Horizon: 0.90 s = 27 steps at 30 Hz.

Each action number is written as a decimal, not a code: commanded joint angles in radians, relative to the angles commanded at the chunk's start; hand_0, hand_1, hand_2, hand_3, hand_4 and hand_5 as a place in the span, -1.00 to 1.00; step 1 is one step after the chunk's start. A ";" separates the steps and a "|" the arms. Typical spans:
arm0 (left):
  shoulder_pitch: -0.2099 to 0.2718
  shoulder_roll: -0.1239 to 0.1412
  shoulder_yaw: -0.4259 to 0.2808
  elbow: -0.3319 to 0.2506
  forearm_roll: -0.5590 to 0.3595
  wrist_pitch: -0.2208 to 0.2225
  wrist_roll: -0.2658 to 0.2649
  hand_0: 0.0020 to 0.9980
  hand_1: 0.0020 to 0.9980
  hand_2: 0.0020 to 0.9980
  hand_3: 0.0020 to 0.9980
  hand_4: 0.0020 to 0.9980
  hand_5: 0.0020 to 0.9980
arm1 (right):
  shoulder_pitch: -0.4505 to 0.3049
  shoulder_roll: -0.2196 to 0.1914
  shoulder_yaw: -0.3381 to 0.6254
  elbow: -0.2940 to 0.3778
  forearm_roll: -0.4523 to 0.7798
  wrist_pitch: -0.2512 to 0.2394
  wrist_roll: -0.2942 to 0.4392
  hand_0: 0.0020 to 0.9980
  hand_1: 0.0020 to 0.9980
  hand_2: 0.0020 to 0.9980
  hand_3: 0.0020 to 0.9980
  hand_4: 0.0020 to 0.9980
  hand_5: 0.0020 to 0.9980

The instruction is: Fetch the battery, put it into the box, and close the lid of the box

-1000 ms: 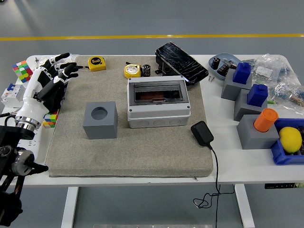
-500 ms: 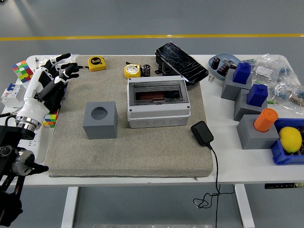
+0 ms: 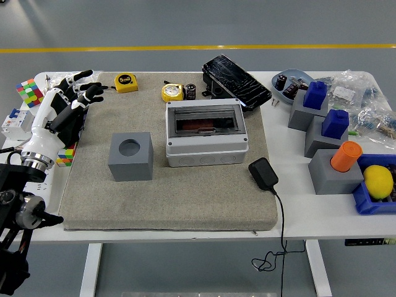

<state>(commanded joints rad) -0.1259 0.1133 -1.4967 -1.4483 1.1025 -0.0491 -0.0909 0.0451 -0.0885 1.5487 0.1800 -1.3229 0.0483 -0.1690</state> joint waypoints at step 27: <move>0.000 0.000 -0.001 -0.001 0.000 -0.002 0.001 0.16 0.25 0.25 0.49 1.00 -0.17 | 0.000 0.000 -0.005 0.000 0.003 0.001 0.001 0.48 0.41 0.42 0.40 1.00 0.10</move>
<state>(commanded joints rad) -0.1261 0.1134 -1.4978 -1.4492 1.1023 -0.0513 -0.0895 0.0452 -0.0889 1.5439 0.1800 -1.3200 0.0492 -0.1678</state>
